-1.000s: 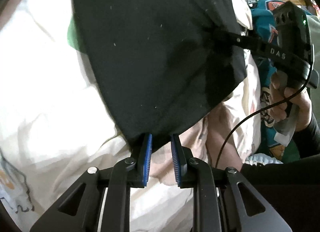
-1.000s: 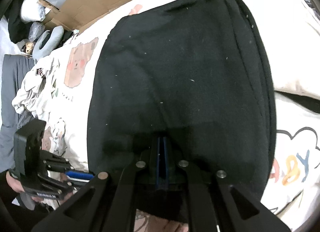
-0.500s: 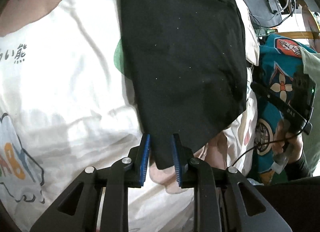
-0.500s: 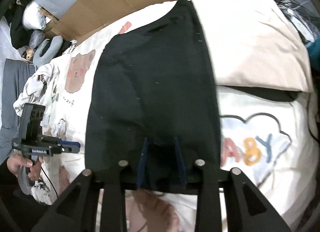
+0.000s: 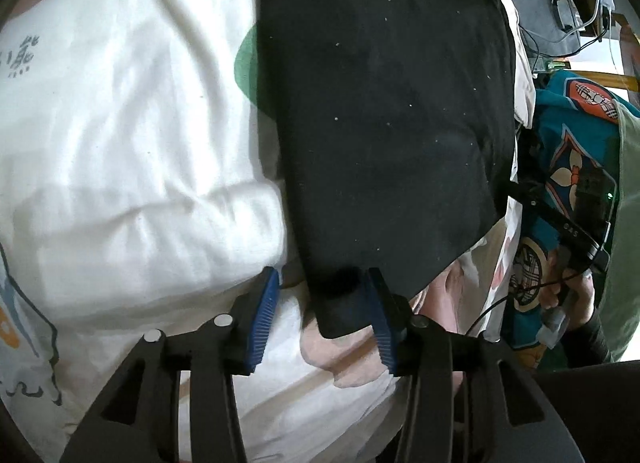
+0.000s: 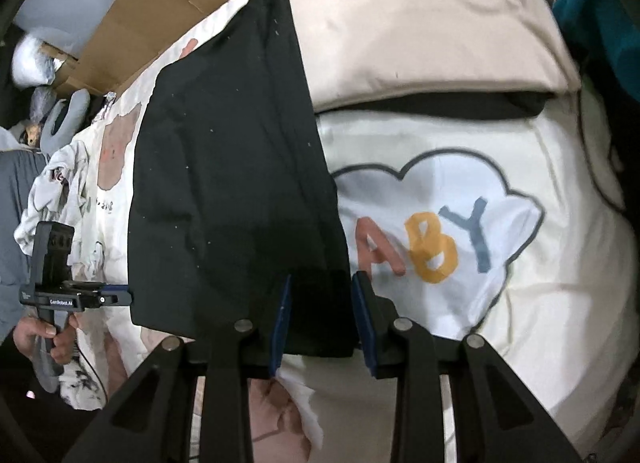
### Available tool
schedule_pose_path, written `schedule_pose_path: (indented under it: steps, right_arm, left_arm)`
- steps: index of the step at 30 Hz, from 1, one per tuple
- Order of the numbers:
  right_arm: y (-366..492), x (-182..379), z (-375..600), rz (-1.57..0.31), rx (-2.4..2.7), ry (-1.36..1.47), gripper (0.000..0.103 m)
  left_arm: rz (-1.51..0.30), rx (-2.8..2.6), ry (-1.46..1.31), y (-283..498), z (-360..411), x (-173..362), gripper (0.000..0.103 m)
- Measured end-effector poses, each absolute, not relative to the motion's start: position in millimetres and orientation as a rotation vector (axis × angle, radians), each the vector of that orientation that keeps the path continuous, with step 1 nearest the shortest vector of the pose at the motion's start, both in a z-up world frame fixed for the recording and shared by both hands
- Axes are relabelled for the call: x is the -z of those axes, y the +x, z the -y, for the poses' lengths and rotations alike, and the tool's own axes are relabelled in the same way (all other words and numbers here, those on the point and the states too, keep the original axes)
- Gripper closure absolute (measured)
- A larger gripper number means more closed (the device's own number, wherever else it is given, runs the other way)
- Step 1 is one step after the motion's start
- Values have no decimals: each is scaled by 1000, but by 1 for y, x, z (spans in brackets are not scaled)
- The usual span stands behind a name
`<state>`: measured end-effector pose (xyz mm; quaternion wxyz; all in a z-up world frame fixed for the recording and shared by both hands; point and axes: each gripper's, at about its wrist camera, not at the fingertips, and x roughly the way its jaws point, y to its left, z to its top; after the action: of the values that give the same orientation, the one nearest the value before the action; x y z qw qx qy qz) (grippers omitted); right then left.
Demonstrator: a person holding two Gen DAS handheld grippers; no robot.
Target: Fold clothes
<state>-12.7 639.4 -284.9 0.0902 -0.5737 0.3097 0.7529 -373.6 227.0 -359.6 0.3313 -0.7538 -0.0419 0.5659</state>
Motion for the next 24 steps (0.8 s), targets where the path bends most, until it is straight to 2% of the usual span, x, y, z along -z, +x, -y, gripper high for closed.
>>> schedule_pose_path:
  steps: [3, 7, 11, 12, 16, 17, 18, 20, 24]
  right_arm:
    - [-14, 294, -642, -938, -2228, -1721, 73]
    - [-14, 306, -645, -985, -2213, -1731, 68]
    - [-9, 313, -649, -1064, -2209, -1723, 68]
    - [-7, 313, -649, -1079, -2209, -1722, 70]
    - [-5, 312, -648, -1114, -2213, -1734, 92]
    - [-5, 310, -647, -1110, -2218, -1737, 94]
    - [-4, 308, -647, -1105, -2225, -1739, 95]
    - [-3, 303, -645, -1099, -2236, -1741, 95]
    - [0, 300, -647, -1107, -2237, -1737, 92]
  left_arm:
    - [108, -1484, -1973, -374, -229, 362, 59]
    - [166, -1485, -1974, -374, -226, 367, 59]
    - [245, -1478, -1971, -370, -218, 374, 59]
    - [254, -1479, -1974, -369, -218, 374, 60]
    - [250, -1488, -1973, -365, -224, 376, 62]
    - [250, -1487, -1971, -364, -226, 376, 62]
    - [251, -1489, -1971, -364, -227, 376, 63]
    - [276, -1474, -1973, -362, -229, 376, 81]
    - [246, -1481, -1969, -359, -236, 371, 84]
